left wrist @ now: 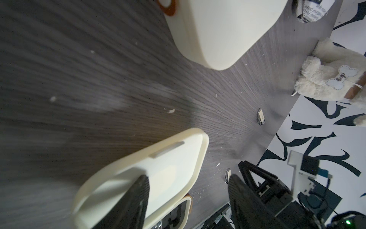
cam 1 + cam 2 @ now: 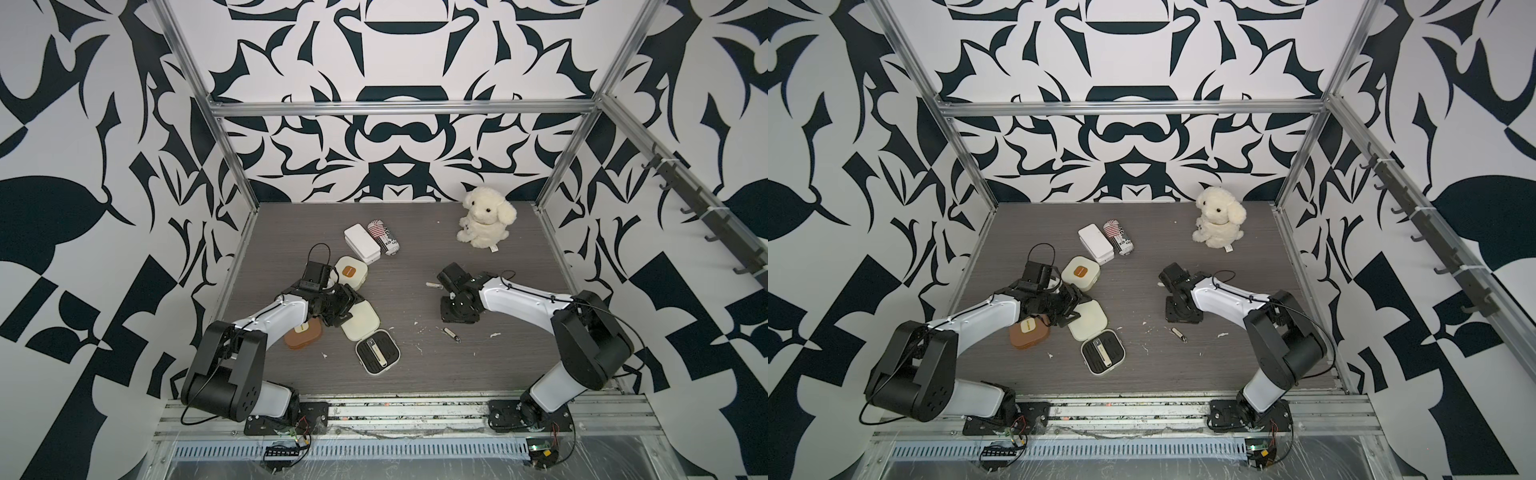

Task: Organize nail clipper sets
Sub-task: Adjust the nail clipper at the center of the board.

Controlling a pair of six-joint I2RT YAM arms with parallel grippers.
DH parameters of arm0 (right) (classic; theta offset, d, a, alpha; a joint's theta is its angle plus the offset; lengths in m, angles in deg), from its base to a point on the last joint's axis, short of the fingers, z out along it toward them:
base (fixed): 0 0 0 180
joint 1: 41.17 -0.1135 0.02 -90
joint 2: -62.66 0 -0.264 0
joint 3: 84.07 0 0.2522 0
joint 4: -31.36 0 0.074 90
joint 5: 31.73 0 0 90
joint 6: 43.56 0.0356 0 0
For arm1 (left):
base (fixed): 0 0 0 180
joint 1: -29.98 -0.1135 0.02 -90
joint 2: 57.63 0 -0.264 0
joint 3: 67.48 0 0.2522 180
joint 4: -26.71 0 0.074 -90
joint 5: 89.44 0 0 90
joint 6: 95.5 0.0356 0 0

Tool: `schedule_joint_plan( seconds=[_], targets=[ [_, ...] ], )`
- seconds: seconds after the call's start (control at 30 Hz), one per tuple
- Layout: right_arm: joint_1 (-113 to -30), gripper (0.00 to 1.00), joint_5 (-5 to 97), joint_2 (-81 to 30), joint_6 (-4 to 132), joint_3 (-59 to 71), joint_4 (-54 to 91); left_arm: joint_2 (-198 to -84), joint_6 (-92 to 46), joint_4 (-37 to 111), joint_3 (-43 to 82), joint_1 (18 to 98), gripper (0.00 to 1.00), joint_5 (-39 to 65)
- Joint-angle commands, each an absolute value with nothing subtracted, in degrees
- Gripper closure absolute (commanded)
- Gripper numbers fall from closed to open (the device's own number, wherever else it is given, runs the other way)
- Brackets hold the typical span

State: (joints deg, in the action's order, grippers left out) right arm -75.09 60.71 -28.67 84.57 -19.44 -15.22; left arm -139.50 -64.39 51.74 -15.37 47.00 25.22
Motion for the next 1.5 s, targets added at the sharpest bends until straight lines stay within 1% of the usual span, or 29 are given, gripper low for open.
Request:
schedule_joint_plan(
  seconds=[0.0, 0.23, 0.47, 0.8, 1.0, 1.33, 1.47],
  targets=[
    [-75.36, 0.49, 58.59, -24.66, 87.92, -22.39, -13.04, -140.59, -63.86, 51.37, -14.17, 47.12, 0.33, 25.40],
    [-78.35, 0.45, 58.11, -20.93, 91.03, -25.53, -13.07, -140.78, -63.94, 50.98, -14.20, 47.12, 0.32, 25.36],
    [-82.38, 0.45, 58.94, -21.20, 94.41, -26.12, -13.23, -140.73, -63.95, 50.44, -14.78, 47.11, 0.33, 25.63],
    [-84.17, 0.44, 58.91, -21.10, 96.22, -26.46, -13.80, -141.30, -64.08, 49.27, -15.20, 47.07, 0.33, 26.23],
    [-87.32, 0.44, 59.00, -21.33, 99.02, -26.96, -13.86, -141.57, -64.21, 48.48, -15.57, 47.12, 0.33, 26.51],
    [-93.59, 0.43, 57.90, -27.18, 103.28, -23.24, -10.24, -141.92, -64.23, 47.33, -16.28, 47.08, 0.33, 27.01],
    [-94.18, 0.43, 58.27, -29.52, 103.29, -20.52, -9.34, -142.00, -64.24, 47.07, -16.62, 47.07, 0.33, 27.21]
  ],
)
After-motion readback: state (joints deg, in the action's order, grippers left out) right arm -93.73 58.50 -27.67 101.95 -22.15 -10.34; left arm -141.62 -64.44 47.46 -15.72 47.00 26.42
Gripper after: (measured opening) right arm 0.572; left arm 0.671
